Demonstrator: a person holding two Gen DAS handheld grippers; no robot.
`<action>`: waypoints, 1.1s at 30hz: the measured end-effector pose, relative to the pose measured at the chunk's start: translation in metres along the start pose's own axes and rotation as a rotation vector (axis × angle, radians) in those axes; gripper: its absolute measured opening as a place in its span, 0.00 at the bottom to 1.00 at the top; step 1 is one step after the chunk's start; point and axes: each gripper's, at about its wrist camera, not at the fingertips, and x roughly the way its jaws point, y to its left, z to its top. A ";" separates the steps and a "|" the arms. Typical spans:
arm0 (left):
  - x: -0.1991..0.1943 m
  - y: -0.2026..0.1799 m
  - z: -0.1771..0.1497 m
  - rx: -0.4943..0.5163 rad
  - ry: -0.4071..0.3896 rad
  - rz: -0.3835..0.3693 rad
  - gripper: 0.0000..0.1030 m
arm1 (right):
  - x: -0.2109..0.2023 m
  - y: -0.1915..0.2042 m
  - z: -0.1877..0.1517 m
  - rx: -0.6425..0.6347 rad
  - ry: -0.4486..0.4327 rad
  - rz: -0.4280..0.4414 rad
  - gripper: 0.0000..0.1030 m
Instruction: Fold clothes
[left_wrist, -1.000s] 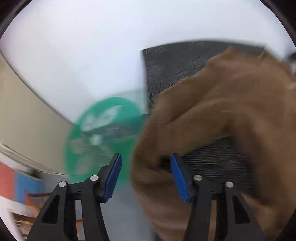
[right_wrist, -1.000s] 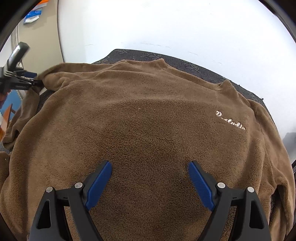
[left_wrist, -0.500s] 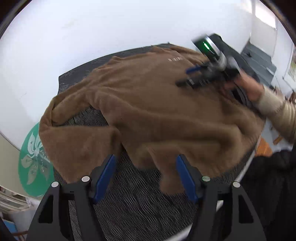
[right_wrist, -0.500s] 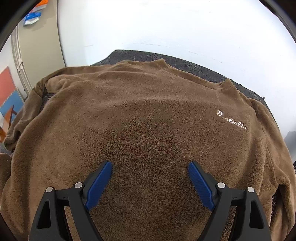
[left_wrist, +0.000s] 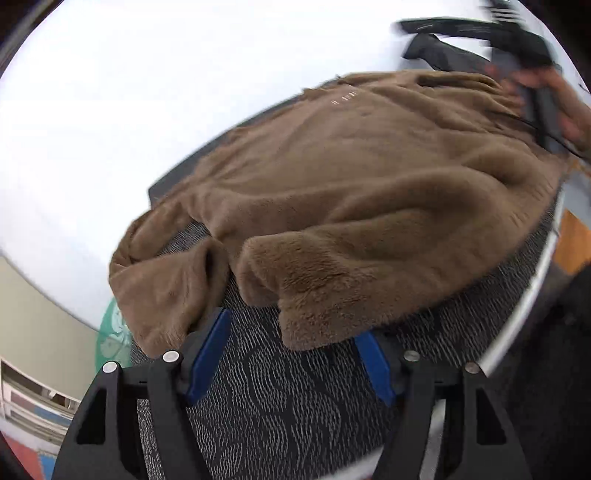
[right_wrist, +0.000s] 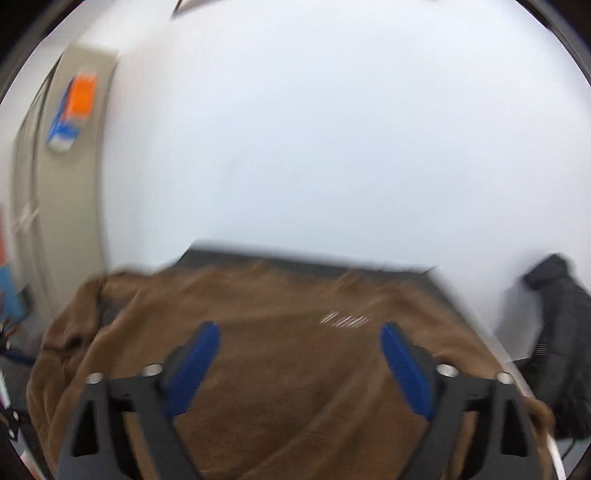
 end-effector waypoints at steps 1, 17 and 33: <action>0.001 0.006 0.002 -0.046 -0.023 -0.008 0.71 | -0.013 -0.004 -0.001 0.019 -0.033 -0.023 1.00; -0.008 0.044 0.020 -0.418 -0.182 0.008 0.75 | -0.126 -0.031 -0.079 -0.176 0.184 0.074 1.00; -0.044 0.073 0.016 -0.502 -0.235 0.160 0.79 | -0.096 -0.018 -0.097 -0.492 0.204 -0.398 1.00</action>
